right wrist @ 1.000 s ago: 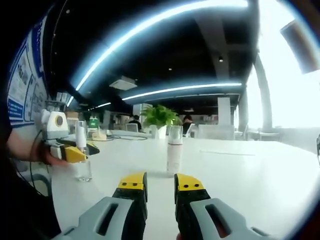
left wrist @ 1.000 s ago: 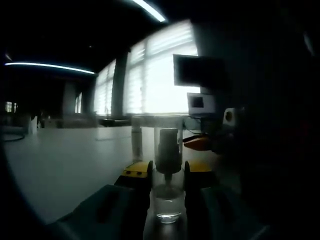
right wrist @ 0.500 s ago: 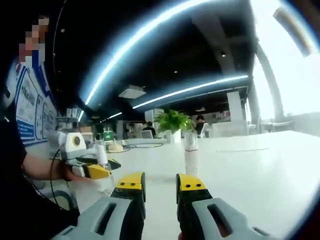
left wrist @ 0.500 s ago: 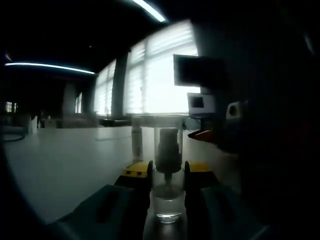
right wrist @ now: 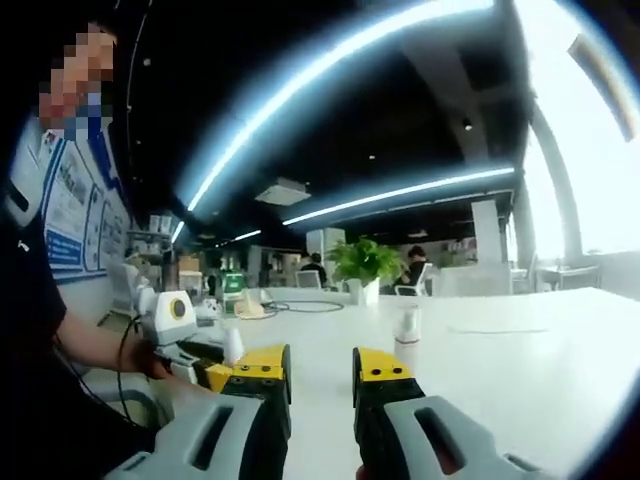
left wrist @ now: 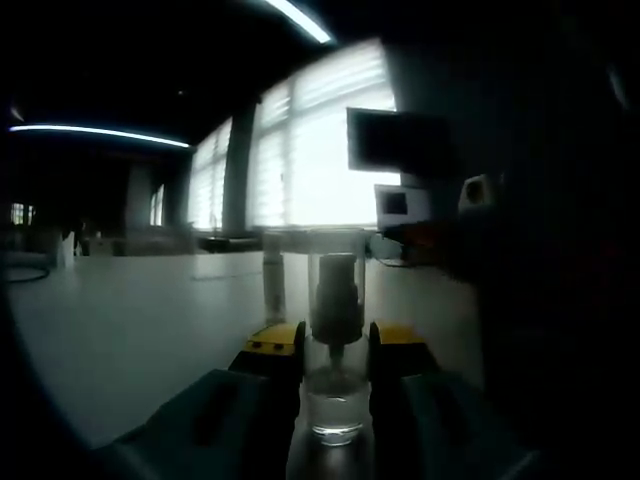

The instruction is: Clamp pump bottle remove cover press pump head put on cover

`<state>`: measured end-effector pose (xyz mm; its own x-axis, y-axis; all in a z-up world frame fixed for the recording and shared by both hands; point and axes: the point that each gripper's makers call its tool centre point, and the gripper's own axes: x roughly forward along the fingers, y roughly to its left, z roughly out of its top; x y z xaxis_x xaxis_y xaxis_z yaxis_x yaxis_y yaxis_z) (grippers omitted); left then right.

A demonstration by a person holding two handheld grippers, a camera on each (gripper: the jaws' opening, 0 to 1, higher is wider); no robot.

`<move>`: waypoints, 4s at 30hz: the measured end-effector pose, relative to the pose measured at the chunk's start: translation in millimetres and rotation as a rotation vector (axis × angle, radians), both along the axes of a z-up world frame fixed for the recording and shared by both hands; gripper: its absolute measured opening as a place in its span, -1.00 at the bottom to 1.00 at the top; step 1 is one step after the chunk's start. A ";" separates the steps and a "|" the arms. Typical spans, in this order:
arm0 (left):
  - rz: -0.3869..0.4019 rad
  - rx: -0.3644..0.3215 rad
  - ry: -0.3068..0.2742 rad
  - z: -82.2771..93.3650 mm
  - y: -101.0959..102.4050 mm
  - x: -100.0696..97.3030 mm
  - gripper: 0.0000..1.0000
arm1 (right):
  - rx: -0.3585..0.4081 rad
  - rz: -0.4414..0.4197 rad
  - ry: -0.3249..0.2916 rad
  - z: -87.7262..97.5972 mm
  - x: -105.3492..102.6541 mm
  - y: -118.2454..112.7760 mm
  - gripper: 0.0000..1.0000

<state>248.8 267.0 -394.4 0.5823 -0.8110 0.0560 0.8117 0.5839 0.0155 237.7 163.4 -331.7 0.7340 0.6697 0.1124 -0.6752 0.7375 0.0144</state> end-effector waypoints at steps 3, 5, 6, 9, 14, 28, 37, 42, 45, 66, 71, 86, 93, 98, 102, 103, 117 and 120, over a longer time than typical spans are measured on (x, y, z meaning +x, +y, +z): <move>0.000 0.001 0.001 -0.2 0.1 0.1 -0.67 | -0.010 0.029 -0.012 5.4 -4.5 9.6 -0.62; 0.000 0.002 0.000 -0.3 0.0 0.0 -0.67 | -0.020 0.047 -0.017 8.1 -8.1 16.8 -0.61; 0.001 0.002 0.000 -0.3 0.0 -0.1 -0.67 | -0.024 0.052 -0.021 9.5 -9.7 19.9 -0.61; 0.000 0.004 -0.002 -0.4 0.4 0.2 -0.67 | -0.026 0.067 -0.025 13.1 -12.6 27.6 -0.61; 0.002 0.003 0.000 -0.4 0.4 0.1 -0.67 | -0.033 0.087 -0.029 14.5 -16.3 38.1 -0.61; 0.001 0.002 0.005 -0.2 -0.3 -0.5 -0.67 | -0.051 0.137 0.001 7.7 -18.8 63.8 -0.65; 0.000 0.002 0.005 -0.8 0.3 0.5 -0.67 | -0.058 0.148 0.001 5.9 -20.2 80.1 -0.65; -0.001 0.002 0.005 -0.4 -0.6 -0.6 -0.67 | -0.084 0.163 0.005 -1.4 -20.8 90.2 -0.65; -0.001 0.002 0.005 -0.7 -0.2 0.1 -0.67 | -0.087 0.169 0.010 -1.6 -20.5 93.5 -0.65; -0.001 0.002 0.007 -1.3 -0.1 0.8 -0.67 | -0.118 0.181 0.049 -19.7 -8.8 113.2 -0.65; -0.002 0.003 0.007 -1.1 -0.9 0.1 -0.67 | -0.092 0.177 0.054 -16.7 -8.5 113.9 -0.65; 0.002 0.005 0.008 -1.3 -0.9 -0.2 -0.67 | -0.135 0.140 0.048 -26.4 -6.6 125.4 -0.75; 0.001 0.005 0.007 -1.2 -0.8 -0.6 -0.67 | -0.138 0.129 0.051 -28.5 -5.7 125.4 -0.78; 0.000 0.006 0.006 -1.6 -0.4 0.3 -0.67 | -0.142 0.133 0.054 -28.4 -5.4 124.8 -0.79; 0.001 0.008 0.004 -1.4 -0.6 -0.3 -0.67 | -0.143 0.136 0.060 -28.1 -6.6 125.6 -0.80; 0.001 0.009 0.004 -1.4 -0.7 -0.4 -0.67 | -0.137 0.136 0.067 -28.0 -6.8 125.5 -0.80; 0.004 0.013 0.000 -1.4 -0.6 -0.7 -0.67 | -0.116 0.147 0.054 -14.6 -7.6 124.2 -0.80; 0.005 0.015 -0.002 -1.4 -0.9 -0.8 -0.67 | -0.122 0.144 0.039 -9.7 -8.4 123.3 -0.80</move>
<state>248.0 266.1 -395.7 0.5860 -0.8090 0.0452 0.8089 0.5874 0.0259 229.3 286.8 -341.4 0.6315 0.7754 -0.0032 -0.7748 0.6308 -0.0408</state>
